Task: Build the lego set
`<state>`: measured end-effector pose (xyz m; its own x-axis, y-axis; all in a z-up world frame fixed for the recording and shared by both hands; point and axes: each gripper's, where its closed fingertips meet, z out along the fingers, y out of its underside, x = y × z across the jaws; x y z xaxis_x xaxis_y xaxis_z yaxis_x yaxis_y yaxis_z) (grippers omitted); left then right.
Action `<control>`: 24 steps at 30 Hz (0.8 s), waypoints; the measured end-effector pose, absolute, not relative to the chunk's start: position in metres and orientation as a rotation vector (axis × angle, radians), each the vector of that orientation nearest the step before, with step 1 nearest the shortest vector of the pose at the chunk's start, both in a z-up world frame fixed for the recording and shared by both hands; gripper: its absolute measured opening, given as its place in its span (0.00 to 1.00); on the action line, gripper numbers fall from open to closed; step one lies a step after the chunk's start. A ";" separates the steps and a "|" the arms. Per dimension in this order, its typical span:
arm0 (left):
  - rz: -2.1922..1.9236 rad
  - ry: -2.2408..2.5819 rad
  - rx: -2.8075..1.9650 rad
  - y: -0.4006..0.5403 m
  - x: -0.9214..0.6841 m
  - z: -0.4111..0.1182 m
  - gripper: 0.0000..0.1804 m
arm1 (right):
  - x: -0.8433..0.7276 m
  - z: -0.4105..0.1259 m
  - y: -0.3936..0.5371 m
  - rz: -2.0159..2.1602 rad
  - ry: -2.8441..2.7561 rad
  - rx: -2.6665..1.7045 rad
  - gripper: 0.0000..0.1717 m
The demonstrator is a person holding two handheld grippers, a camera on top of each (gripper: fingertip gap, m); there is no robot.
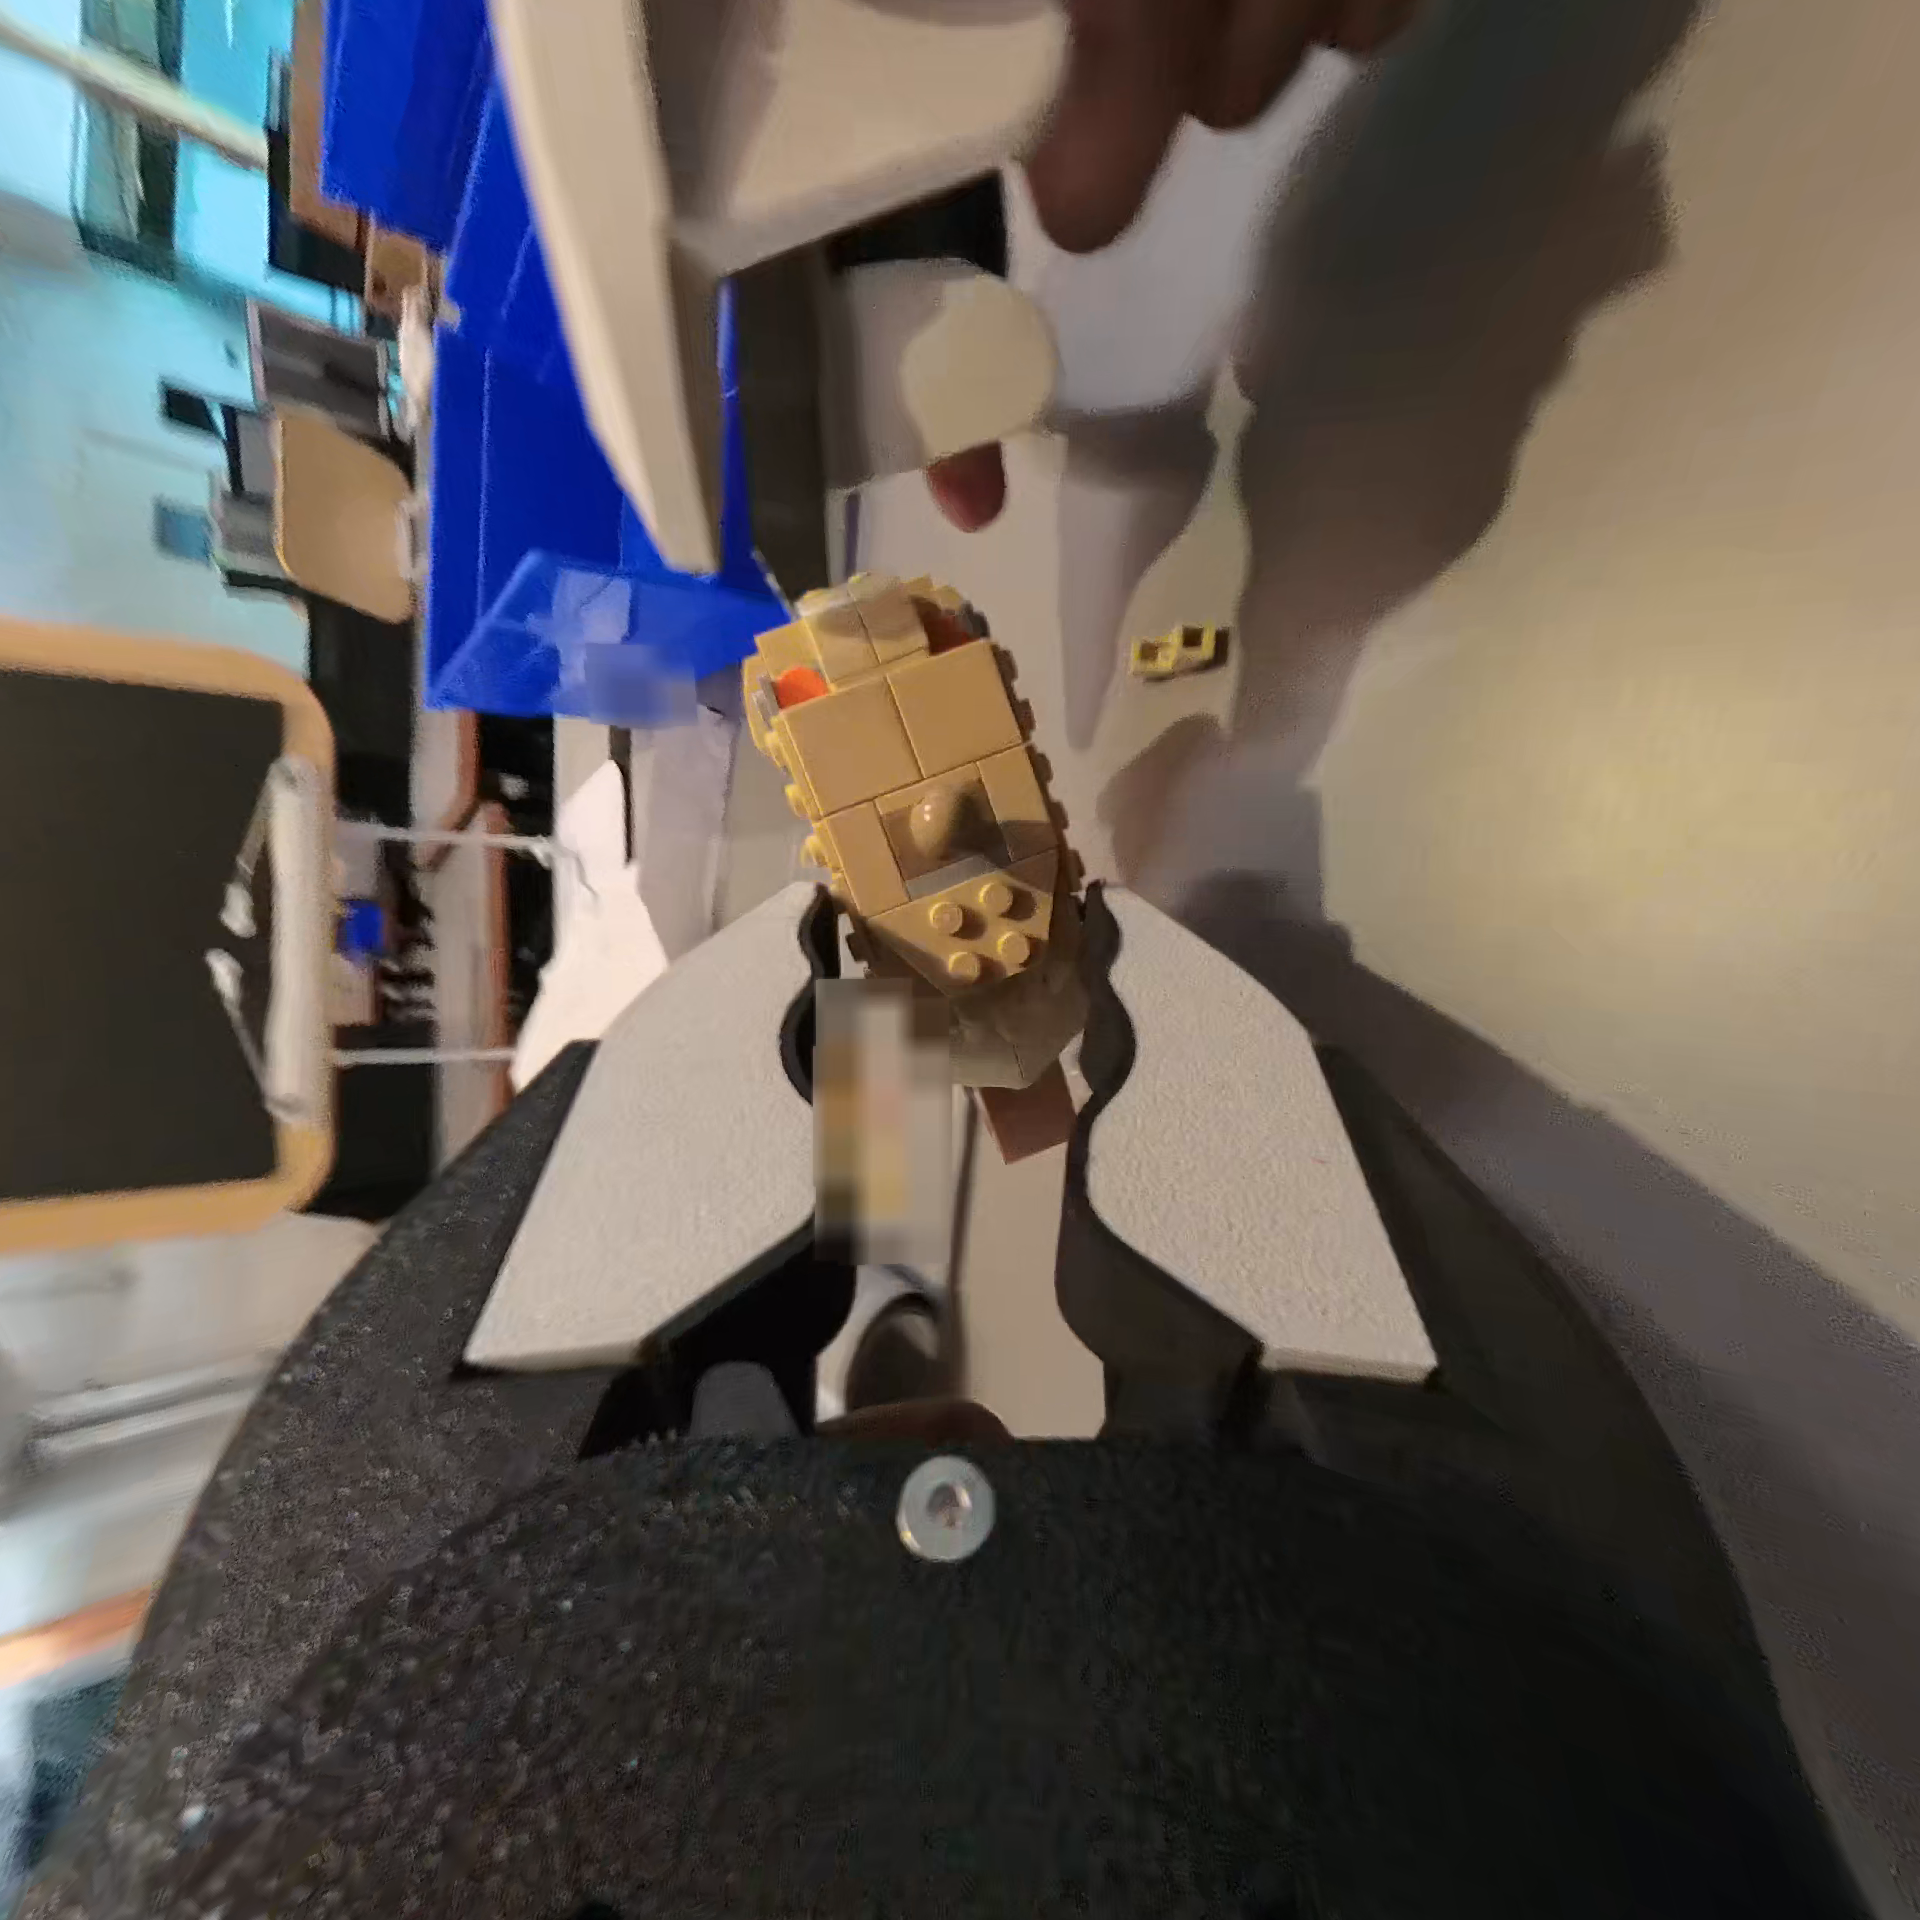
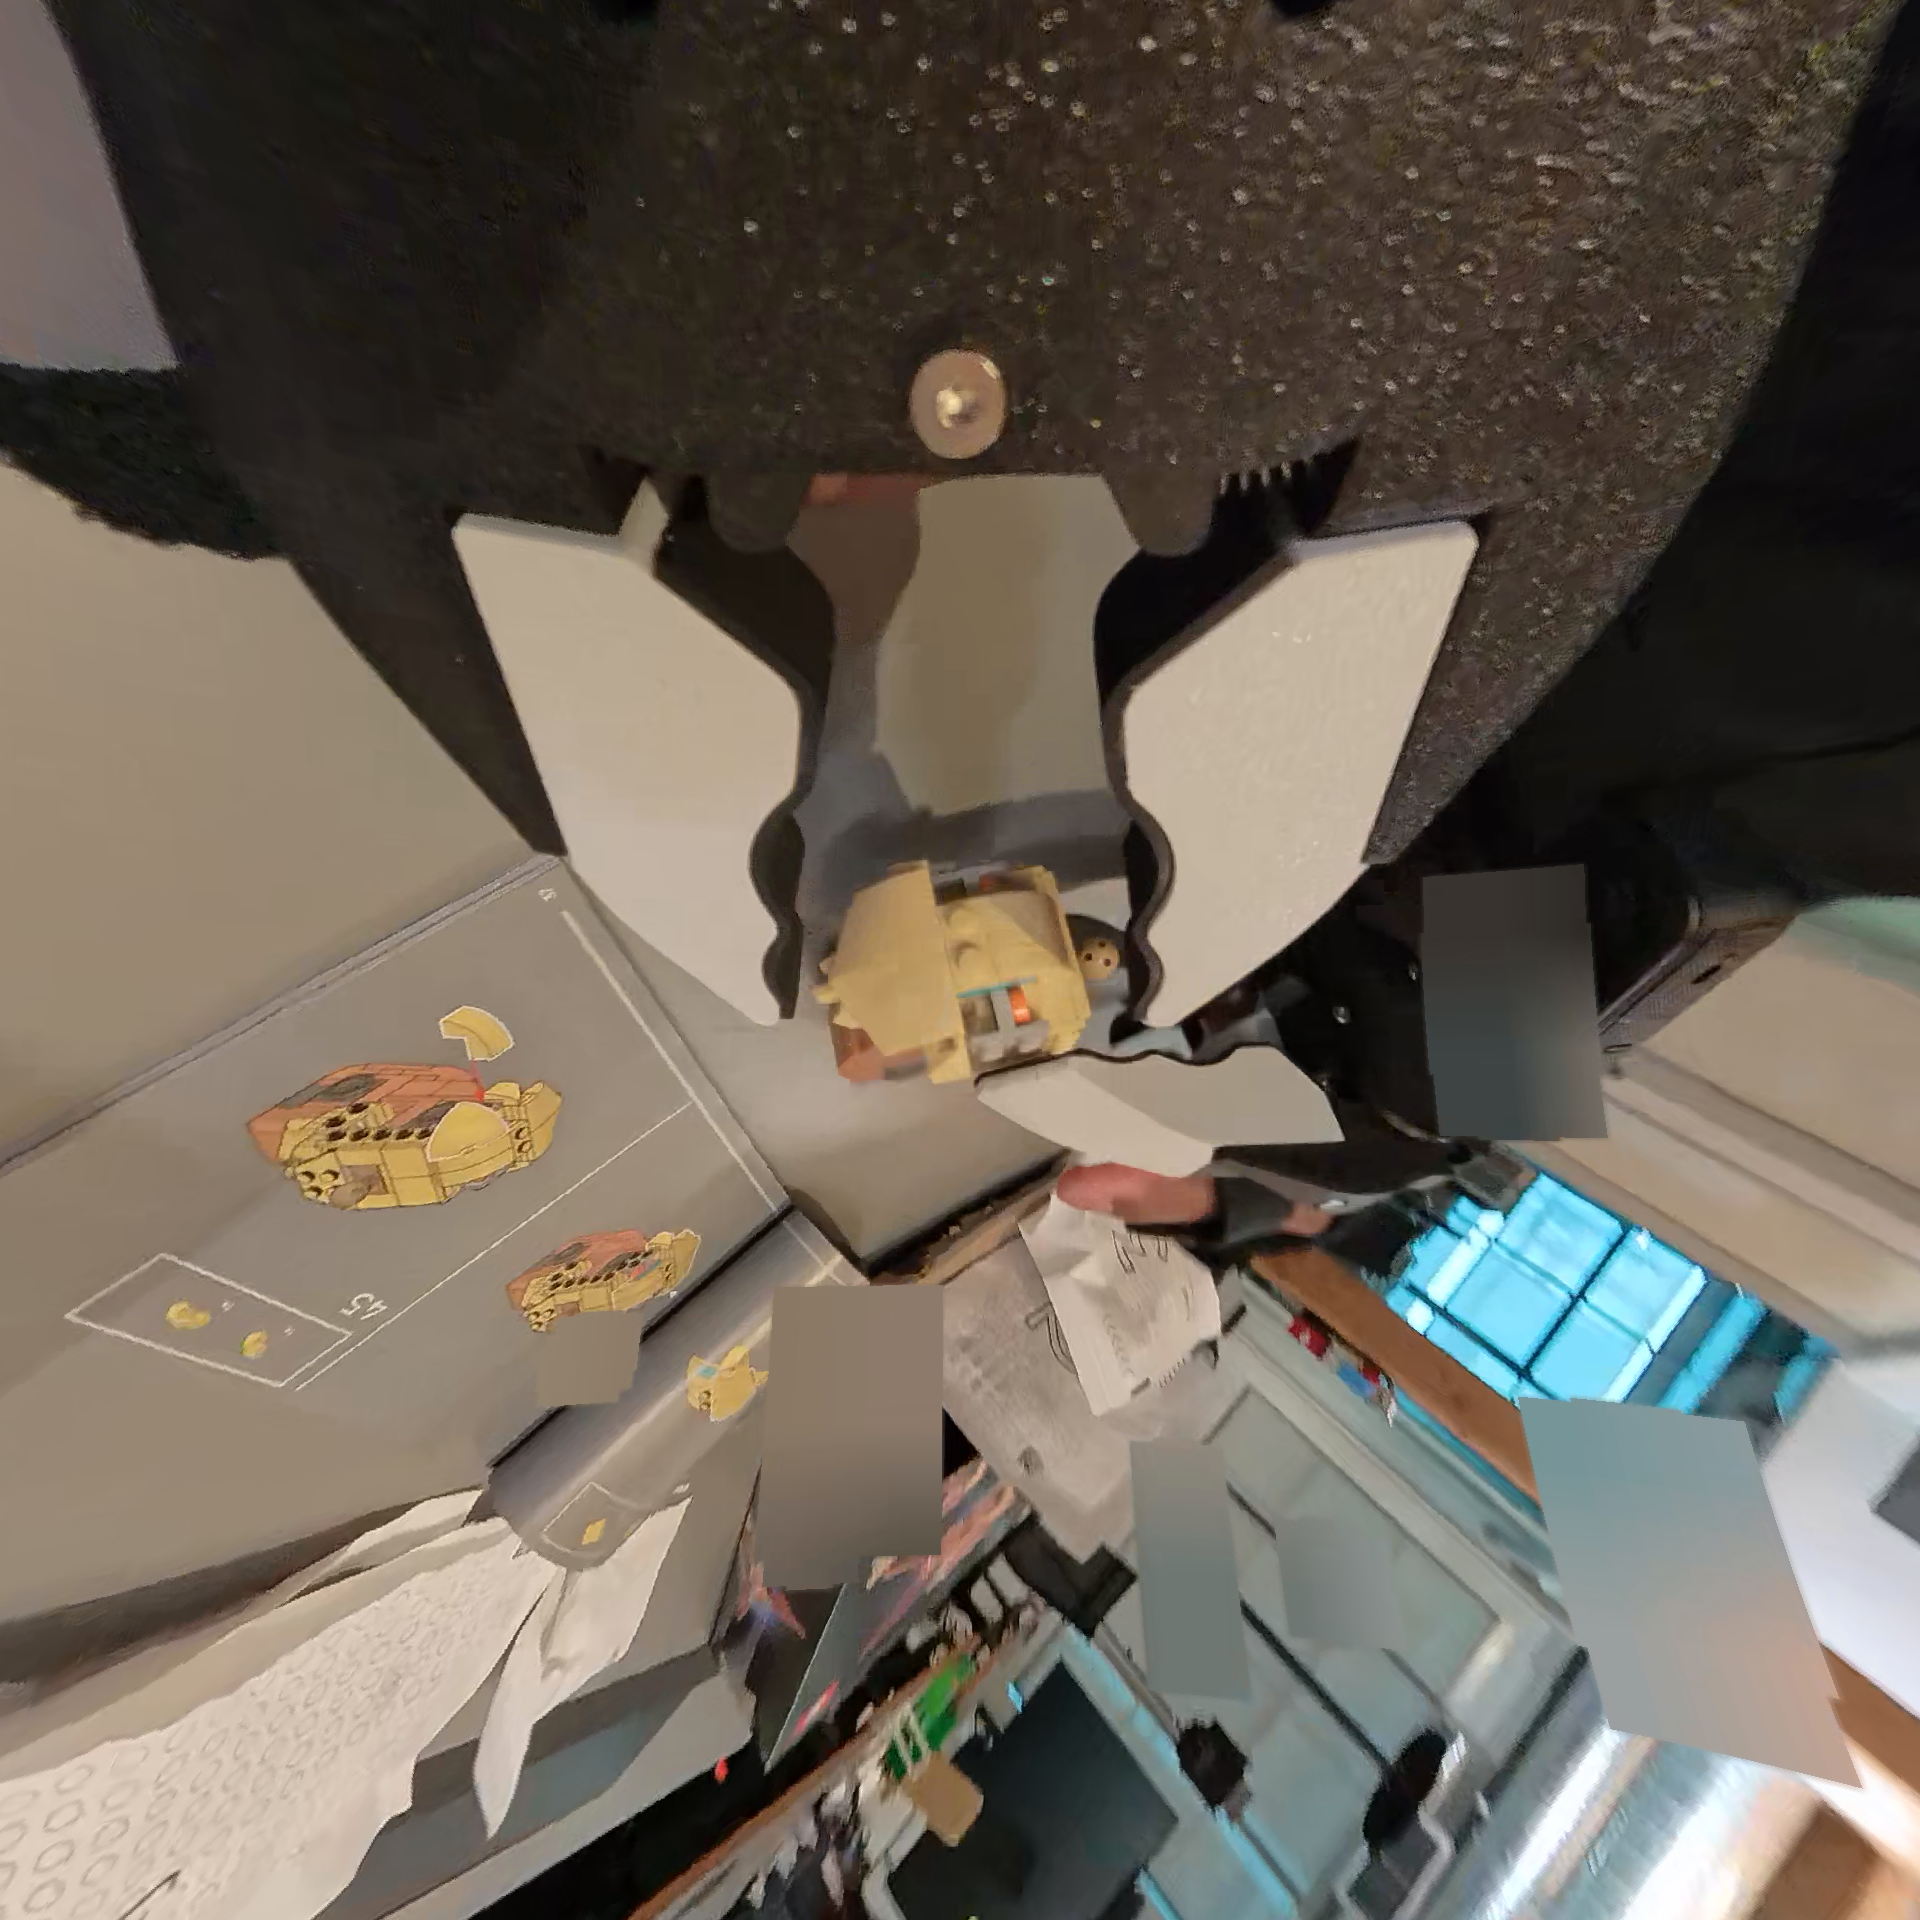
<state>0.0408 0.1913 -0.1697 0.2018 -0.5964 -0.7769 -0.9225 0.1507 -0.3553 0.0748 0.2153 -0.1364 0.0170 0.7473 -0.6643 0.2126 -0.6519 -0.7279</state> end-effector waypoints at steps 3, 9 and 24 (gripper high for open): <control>0.567 1.620 -1.424 0.201 0.036 -0.175 0.25 | 0.071 -0.143 0.209 1.633 -1.138 -1.864 0.35; 0.562 1.683 -1.295 0.204 0.039 -0.181 0.25 | 0.068 -0.156 0.208 1.495 -1.287 -1.791 0.36; 0.541 1.667 -1.183 0.202 0.043 -0.180 0.25 | 0.064 -0.172 0.202 1.363 -1.367 -1.750 0.33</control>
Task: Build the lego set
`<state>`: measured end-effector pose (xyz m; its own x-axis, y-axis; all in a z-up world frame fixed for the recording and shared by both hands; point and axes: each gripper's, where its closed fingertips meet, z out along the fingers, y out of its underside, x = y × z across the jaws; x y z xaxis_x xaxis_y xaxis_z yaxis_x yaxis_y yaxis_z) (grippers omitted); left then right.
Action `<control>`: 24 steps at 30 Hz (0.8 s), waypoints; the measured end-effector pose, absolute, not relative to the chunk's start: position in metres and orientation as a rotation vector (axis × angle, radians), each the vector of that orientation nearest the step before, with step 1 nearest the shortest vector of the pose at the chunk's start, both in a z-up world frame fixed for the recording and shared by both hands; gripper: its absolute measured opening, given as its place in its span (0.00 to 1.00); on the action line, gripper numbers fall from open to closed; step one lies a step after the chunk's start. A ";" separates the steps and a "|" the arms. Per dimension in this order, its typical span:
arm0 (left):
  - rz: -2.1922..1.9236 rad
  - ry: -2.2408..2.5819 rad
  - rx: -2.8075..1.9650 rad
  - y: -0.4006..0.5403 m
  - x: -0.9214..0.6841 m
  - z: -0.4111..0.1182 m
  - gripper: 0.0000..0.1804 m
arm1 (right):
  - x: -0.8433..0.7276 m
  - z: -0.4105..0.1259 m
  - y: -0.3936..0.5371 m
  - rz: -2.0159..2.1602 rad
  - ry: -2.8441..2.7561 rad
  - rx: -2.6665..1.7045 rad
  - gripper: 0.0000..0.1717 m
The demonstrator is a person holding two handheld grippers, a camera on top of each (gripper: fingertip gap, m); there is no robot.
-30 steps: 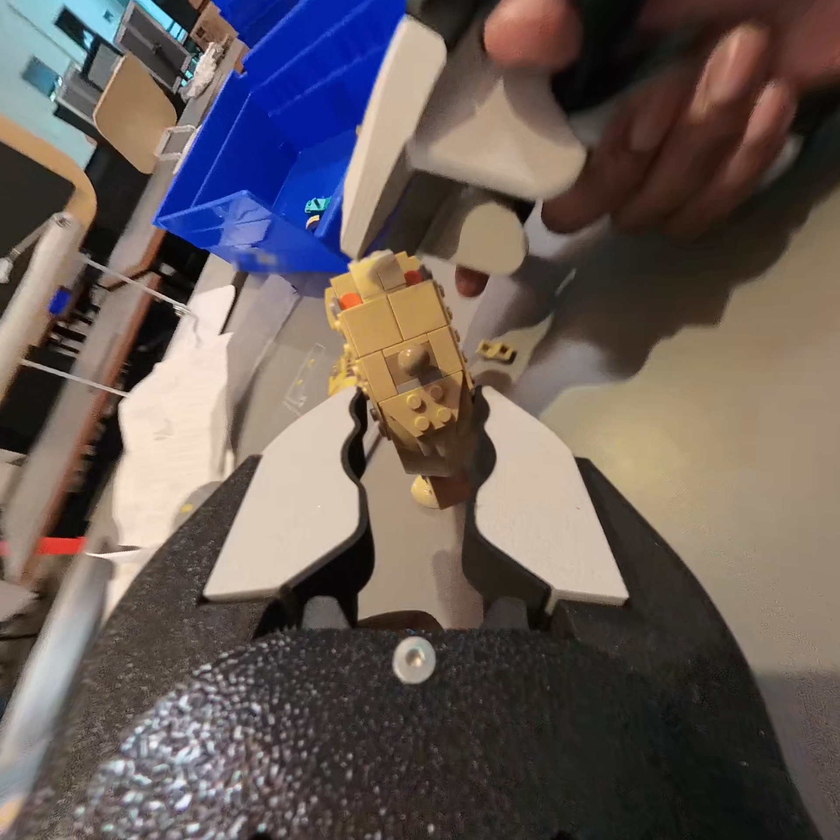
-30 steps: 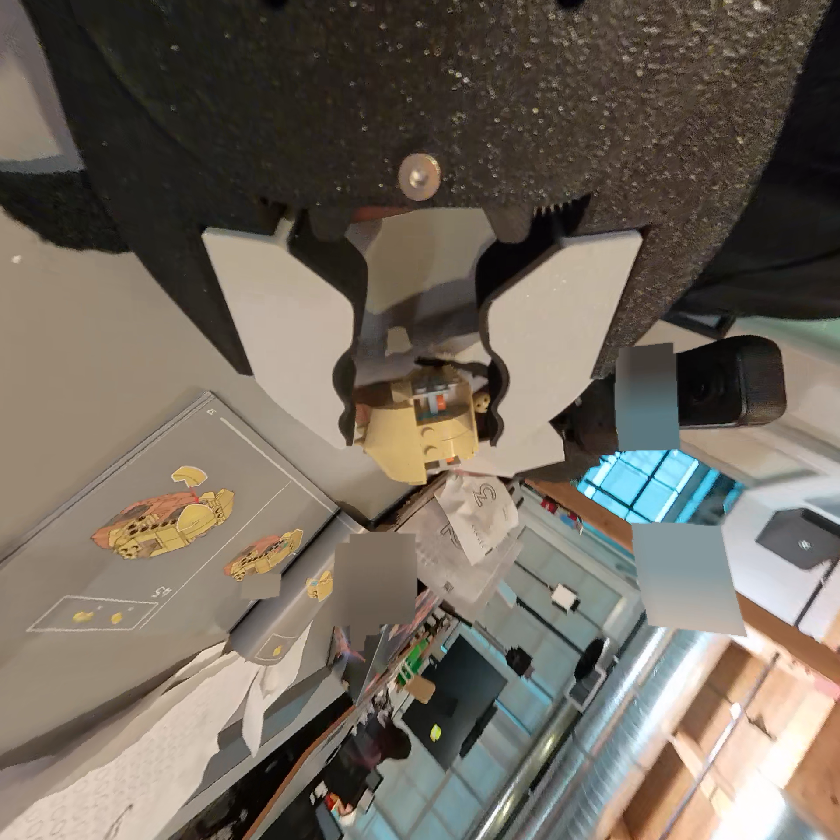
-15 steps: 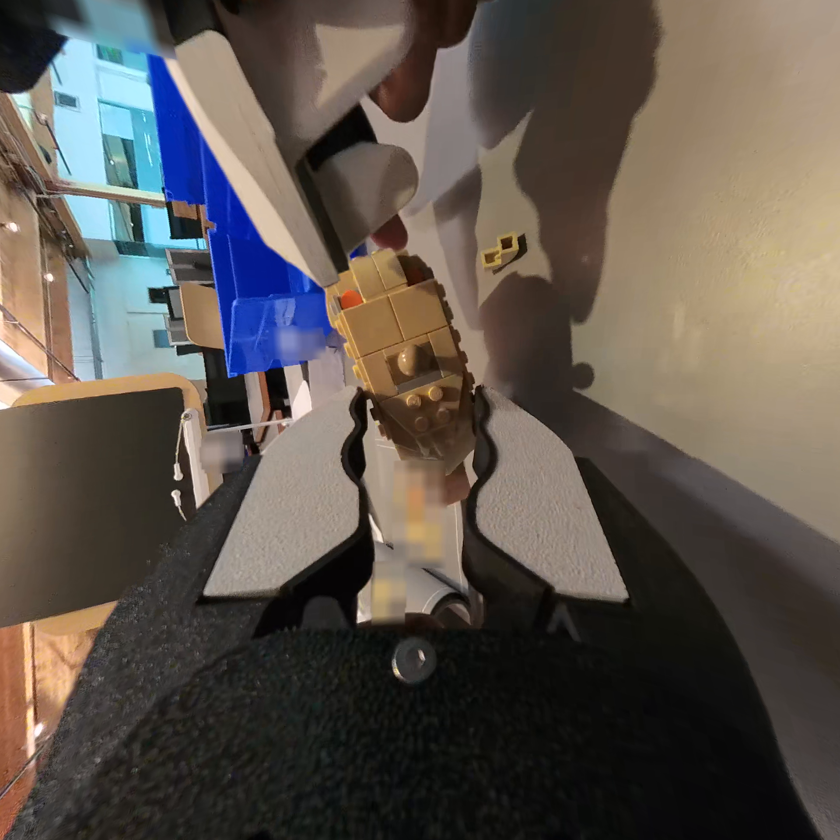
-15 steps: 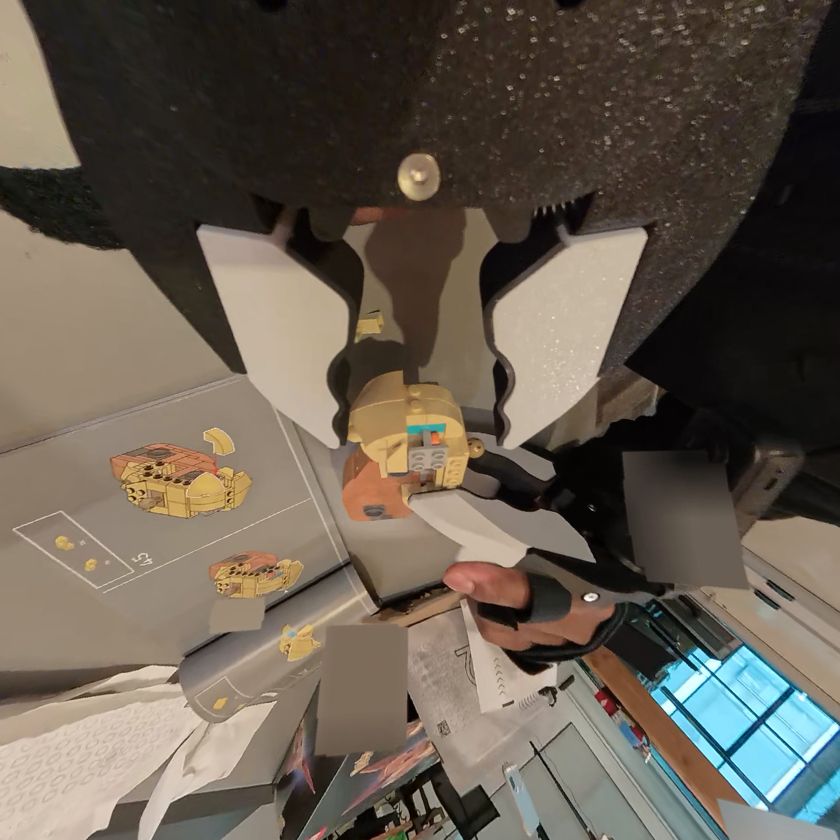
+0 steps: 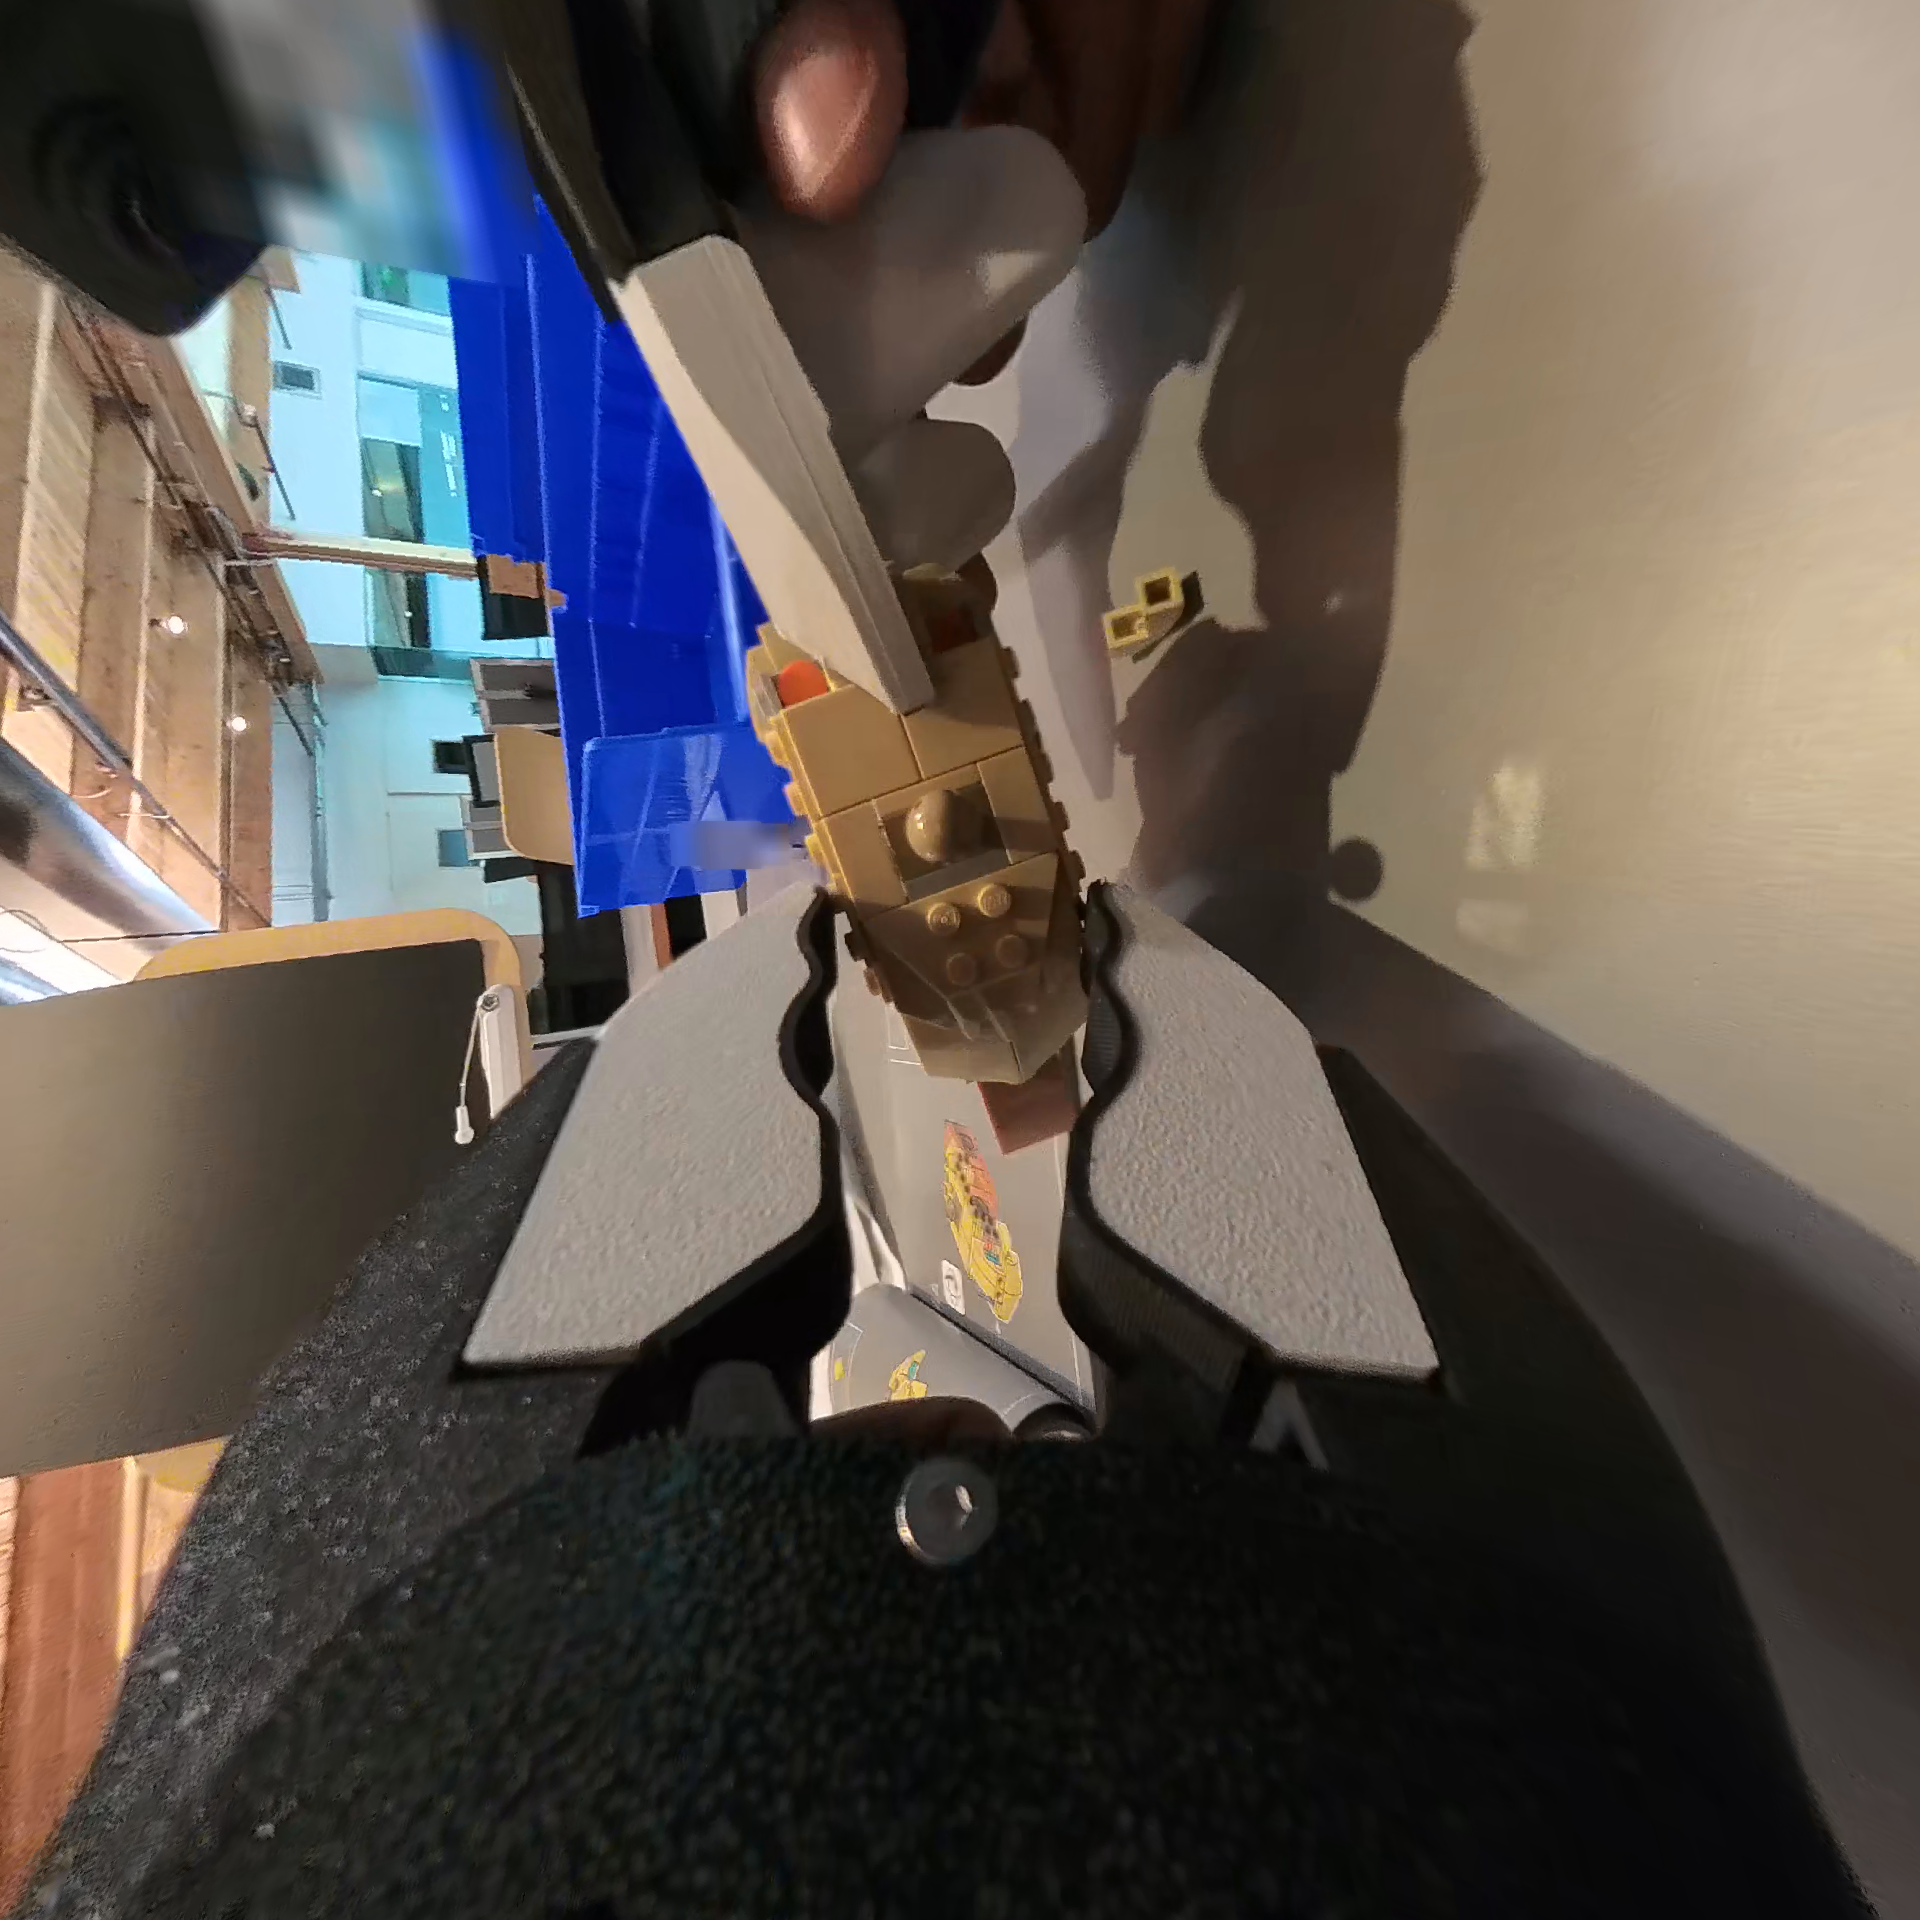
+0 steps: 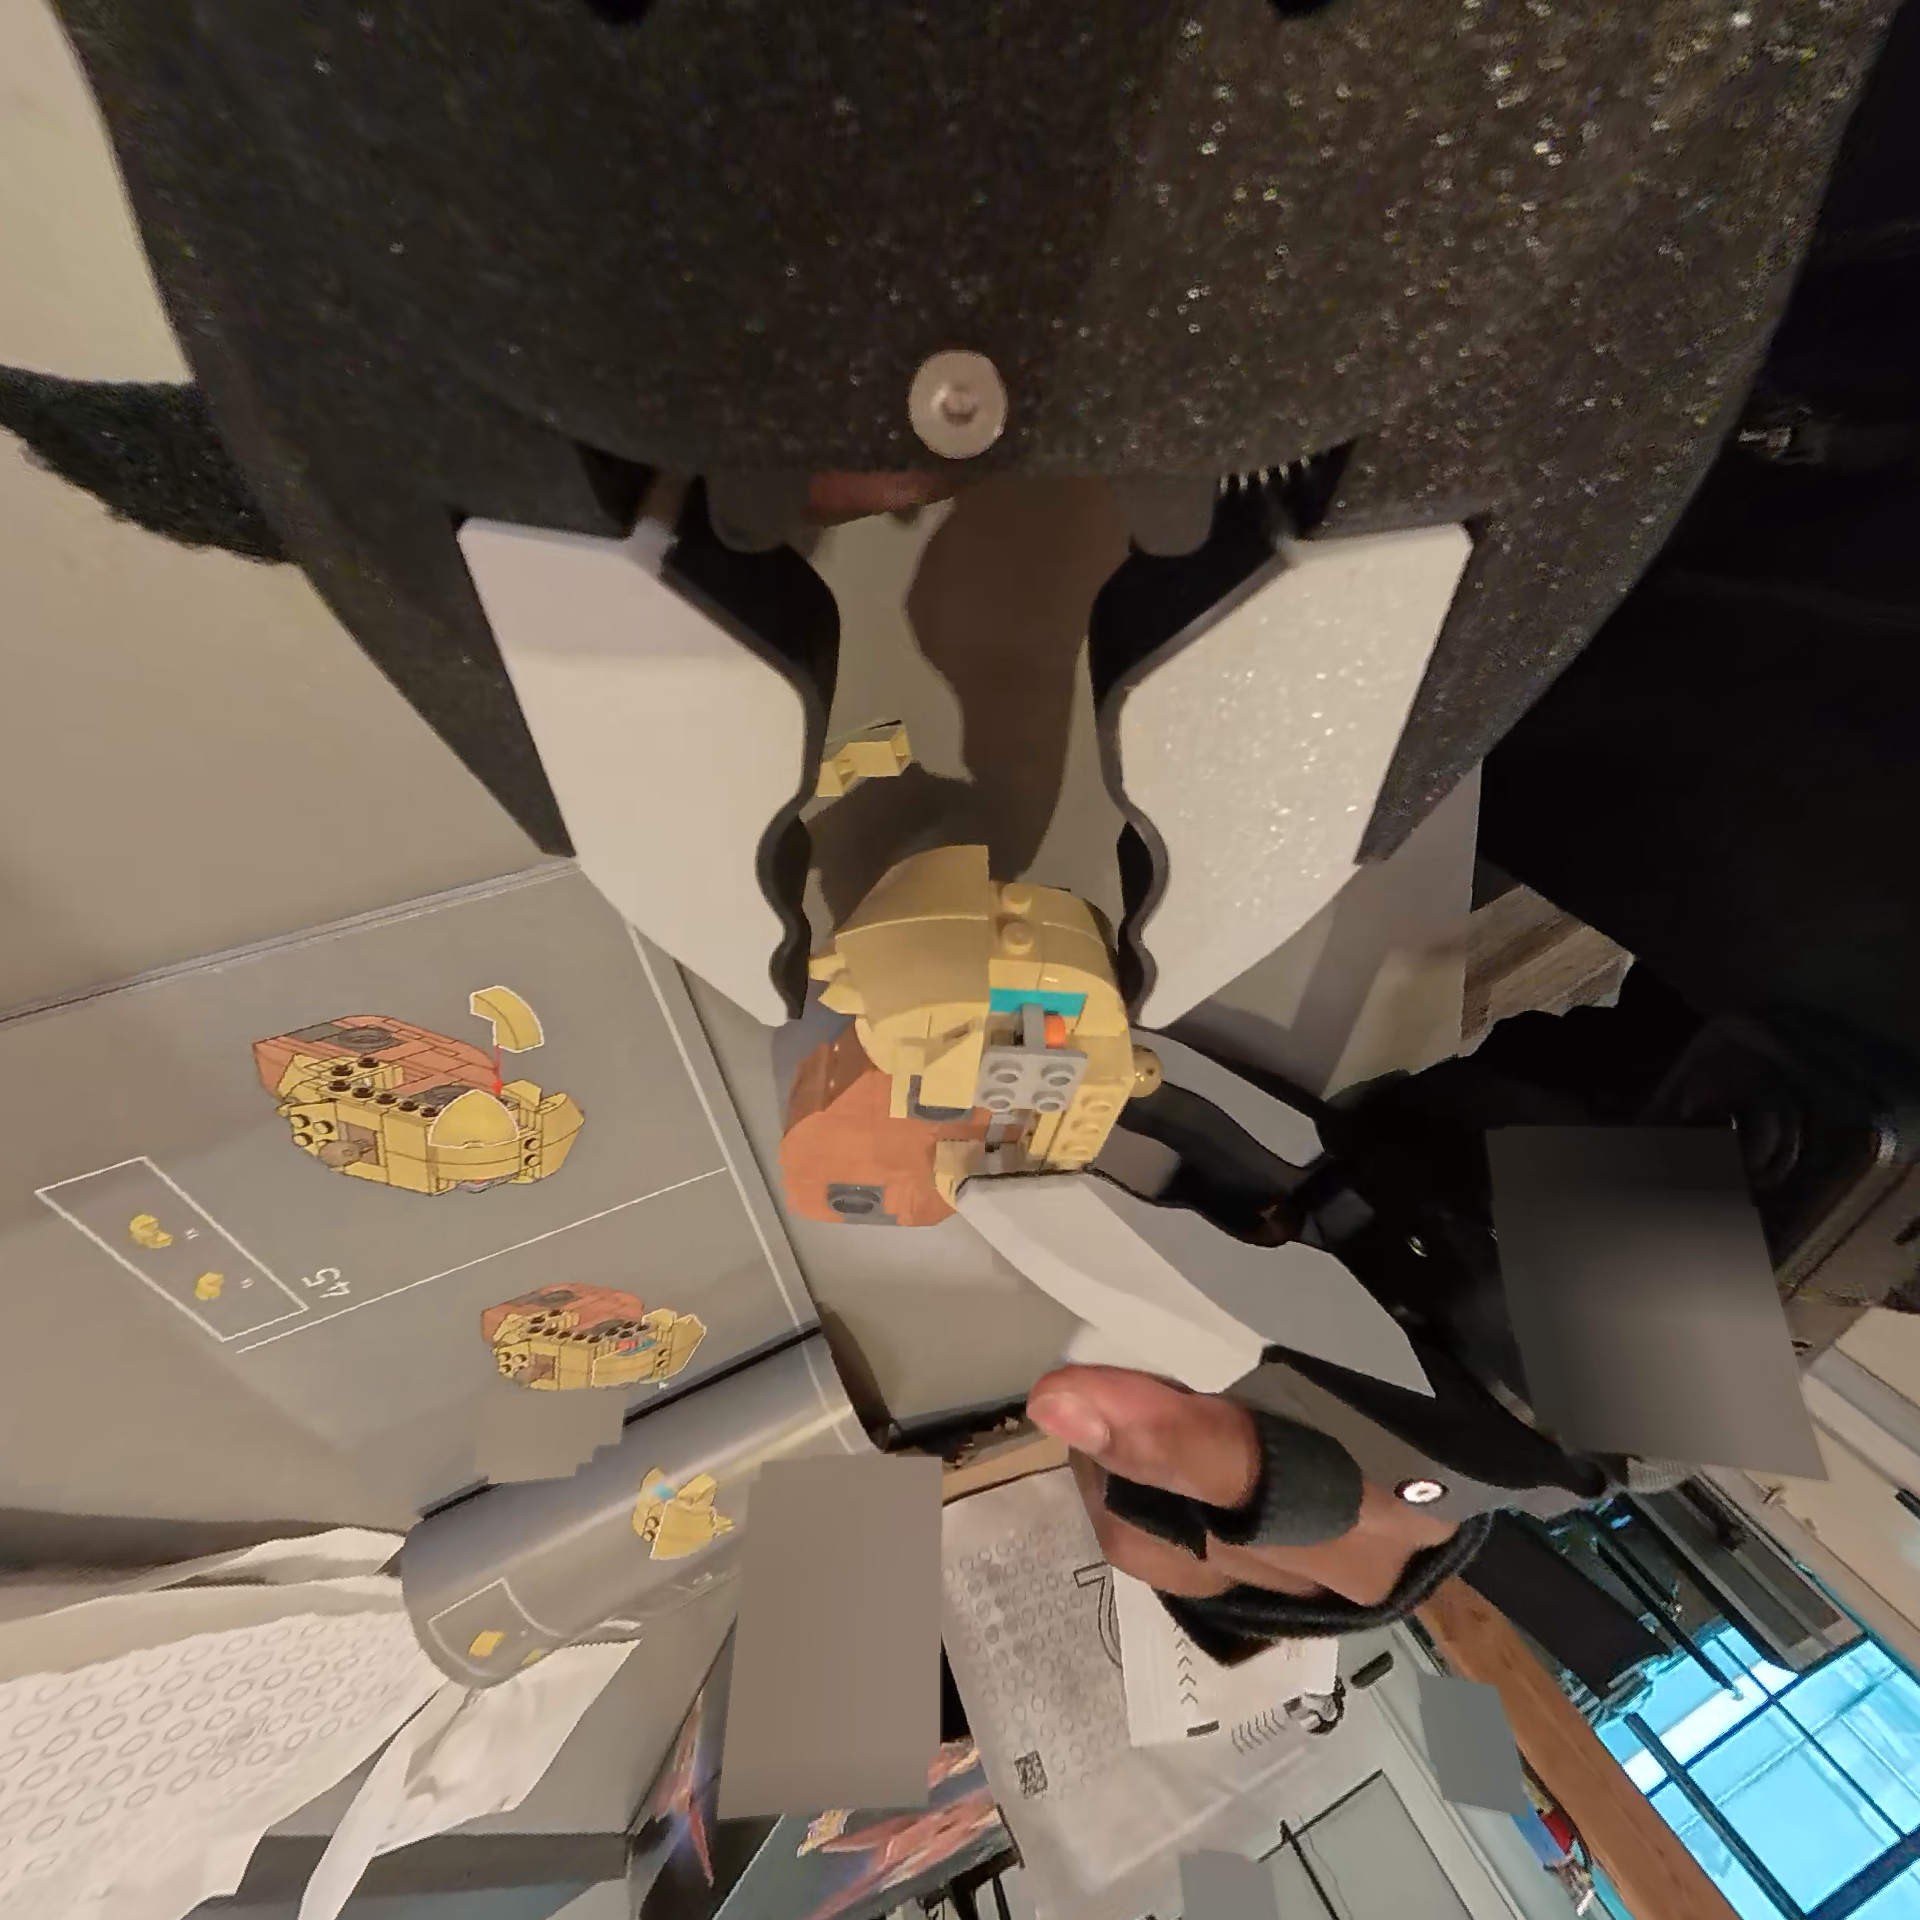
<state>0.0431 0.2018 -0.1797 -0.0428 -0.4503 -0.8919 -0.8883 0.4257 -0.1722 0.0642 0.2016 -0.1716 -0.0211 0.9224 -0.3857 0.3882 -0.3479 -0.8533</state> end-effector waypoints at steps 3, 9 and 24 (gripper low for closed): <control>0.530 1.620 -1.180 0.204 0.044 -0.176 0.25 | 0.066 -0.168 0.205 1.381 -1.325 -1.737 0.33; 0.482 1.511 -1.257 0.210 0.034 -0.172 0.32 | 0.069 -0.149 0.212 1.392 -1.247 -1.635 0.33; 0.081 1.348 -1.369 0.198 0.037 -0.165 0.30 | 0.072 -0.137 0.219 1.563 -1.131 -1.656 0.33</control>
